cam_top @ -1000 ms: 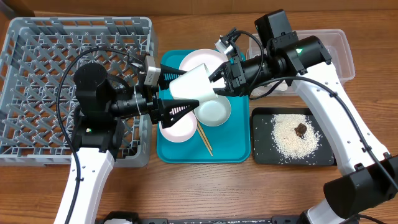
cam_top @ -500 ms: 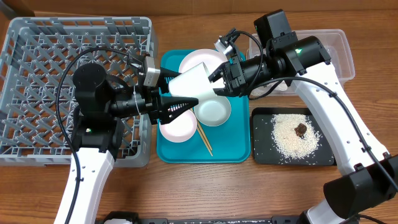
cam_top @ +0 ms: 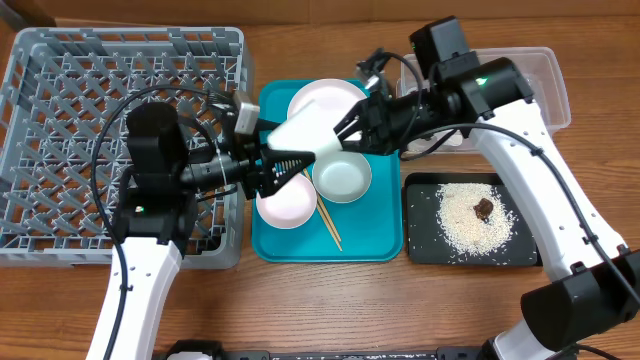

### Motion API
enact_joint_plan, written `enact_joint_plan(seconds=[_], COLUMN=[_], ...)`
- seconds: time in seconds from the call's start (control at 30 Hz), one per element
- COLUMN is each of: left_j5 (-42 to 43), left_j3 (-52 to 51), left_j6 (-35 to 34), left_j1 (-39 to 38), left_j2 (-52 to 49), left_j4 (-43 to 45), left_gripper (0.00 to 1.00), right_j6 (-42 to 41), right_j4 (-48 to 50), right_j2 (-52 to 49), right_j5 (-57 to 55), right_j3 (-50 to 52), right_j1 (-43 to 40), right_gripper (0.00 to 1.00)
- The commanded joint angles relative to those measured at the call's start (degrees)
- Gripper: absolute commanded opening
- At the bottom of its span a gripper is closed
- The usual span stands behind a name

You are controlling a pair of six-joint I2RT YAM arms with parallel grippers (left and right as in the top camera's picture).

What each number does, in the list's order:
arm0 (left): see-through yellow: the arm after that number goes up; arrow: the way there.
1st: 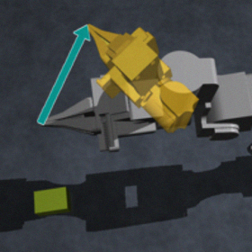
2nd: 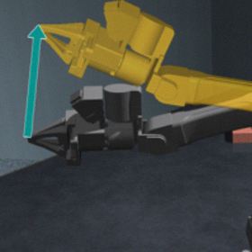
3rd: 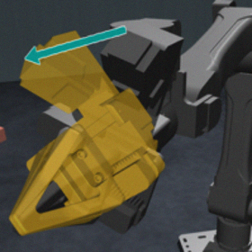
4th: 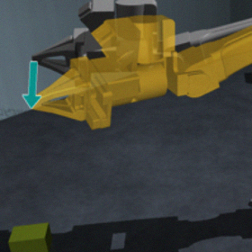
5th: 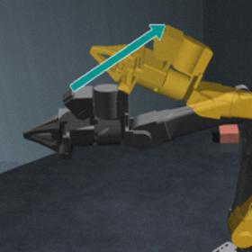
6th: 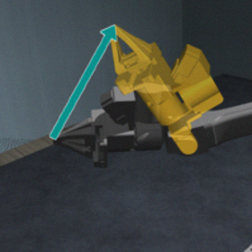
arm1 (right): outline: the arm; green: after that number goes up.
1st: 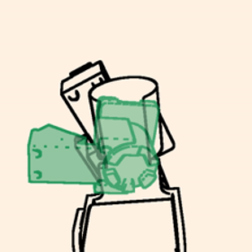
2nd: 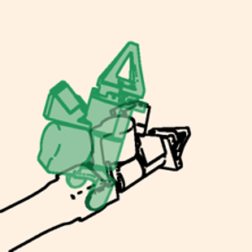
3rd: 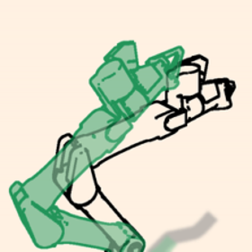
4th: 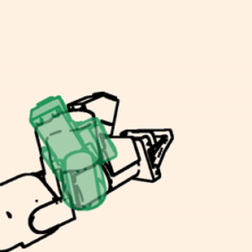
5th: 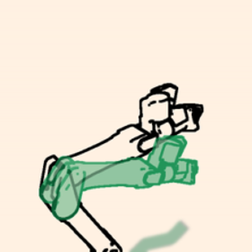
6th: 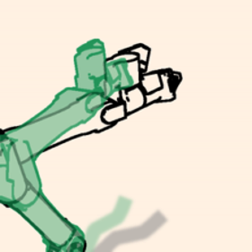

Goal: Sort waste into correct bins and load items into the dishwasher
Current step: 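Grasp the cup with the left gripper to take it from the right, then place the white cup in the dish rack with the left gripper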

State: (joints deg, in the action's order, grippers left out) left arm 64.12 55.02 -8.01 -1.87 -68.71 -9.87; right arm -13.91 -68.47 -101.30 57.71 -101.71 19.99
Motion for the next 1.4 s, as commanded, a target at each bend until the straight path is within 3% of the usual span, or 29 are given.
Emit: enact_joint_plan(seconds=[0.0, 0.33, 0.57, 0.63, 0.83, 1.37], left_j5=[-9.20, -29.59, -43.25, -47.12, -57.00, -62.79], left_j3=[1.01, 1.70, 7.17, 8.35, 9.01, 9.01], left_j6=[5.11, 7.08, 6.32, 6.25, 2.58, 0.92], left_j1=[2.71, 13.38, 22.21, 23.67, 25.49, 25.49], left_j2=[-0.15, 3.32, 3.85, 3.85, 3.37, -8.15], left_j4=[-3.63, -24.28, -40.37, -42.64, -44.63, -44.09], left_gripper=[0.51, 0.44, 0.17, 0.13, 0.06, 0.06], right_j6=[0.20, 0.52, 0.52, 0.50, 0.72, 0.92], right_j4=[-0.28, -6.62, -11.37, -12.39, -16.61, -17.77], right_j2=[0.24, 1.81, 8.28, 9.68, 10.64, 10.64], right_j5=[-14.62, -39.08, -50.66, -50.82, -50.84, -50.82], right_j3=[-0.26, -0.37, -0.37, -0.37, -0.35, -0.35], right_j1=[-2.54, -11.41, -17.79, -19.54, -22.84, -22.95], right_gripper=[0.27, 0.28, 0.28, 0.28, 0.28, 0.29])
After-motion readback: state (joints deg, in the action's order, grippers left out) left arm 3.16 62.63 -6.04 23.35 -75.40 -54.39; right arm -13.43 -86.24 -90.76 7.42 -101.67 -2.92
